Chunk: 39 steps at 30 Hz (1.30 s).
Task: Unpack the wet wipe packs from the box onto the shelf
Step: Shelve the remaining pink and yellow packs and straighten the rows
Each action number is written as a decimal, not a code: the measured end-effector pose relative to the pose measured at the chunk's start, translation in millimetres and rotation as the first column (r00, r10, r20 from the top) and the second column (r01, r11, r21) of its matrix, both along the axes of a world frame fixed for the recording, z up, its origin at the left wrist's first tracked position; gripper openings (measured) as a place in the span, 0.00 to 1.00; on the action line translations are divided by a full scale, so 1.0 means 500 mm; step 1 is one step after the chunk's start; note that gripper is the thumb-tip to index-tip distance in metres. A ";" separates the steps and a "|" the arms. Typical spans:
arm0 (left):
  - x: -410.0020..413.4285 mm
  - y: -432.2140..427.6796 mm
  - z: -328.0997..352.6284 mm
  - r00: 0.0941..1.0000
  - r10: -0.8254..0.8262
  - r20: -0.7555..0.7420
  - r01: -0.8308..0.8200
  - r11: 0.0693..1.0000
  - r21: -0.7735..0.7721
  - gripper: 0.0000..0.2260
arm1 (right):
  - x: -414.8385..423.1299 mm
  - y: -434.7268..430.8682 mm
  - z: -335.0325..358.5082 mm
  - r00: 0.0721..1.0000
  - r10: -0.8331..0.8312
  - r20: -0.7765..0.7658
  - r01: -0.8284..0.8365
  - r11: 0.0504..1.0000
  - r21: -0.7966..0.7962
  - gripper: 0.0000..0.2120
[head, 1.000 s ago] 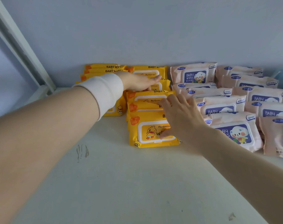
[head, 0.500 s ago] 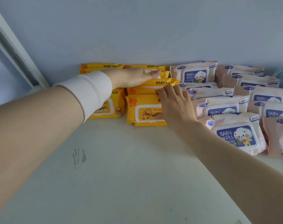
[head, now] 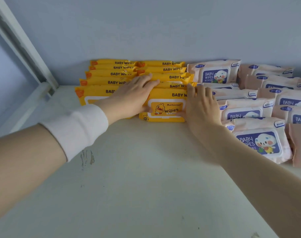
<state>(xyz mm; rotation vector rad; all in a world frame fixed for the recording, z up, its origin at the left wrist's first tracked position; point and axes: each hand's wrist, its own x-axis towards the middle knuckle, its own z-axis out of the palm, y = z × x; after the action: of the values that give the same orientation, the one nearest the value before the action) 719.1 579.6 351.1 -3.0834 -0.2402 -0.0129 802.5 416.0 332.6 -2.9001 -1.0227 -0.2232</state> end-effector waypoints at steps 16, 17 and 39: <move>0.026 -0.001 0.015 0.999 0.032 -0.035 -0.031 0.999 0.028 0.45 | -0.111 -0.023 -0.067 0.874 -0.032 -0.485 0.224 0.912 0.343 0.23; 0.027 0.001 0.014 0.999 0.024 -0.043 -0.022 0.999 0.049 0.45 | -0.099 -0.014 -0.071 0.840 -0.071 -0.538 0.309 0.878 0.367 0.22; 0.047 -0.019 0.043 0.983 0.083 -0.162 -0.099 0.991 -0.088 0.41 | -0.058 -0.045 0.048 0.460 0.240 -0.855 0.289 0.870 0.400 0.17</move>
<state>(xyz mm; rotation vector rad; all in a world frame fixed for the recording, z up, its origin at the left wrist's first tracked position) 742.7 570.2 372.6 -3.1426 -0.3845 0.2526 773.5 393.4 356.5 -1.9969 -0.5551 0.8572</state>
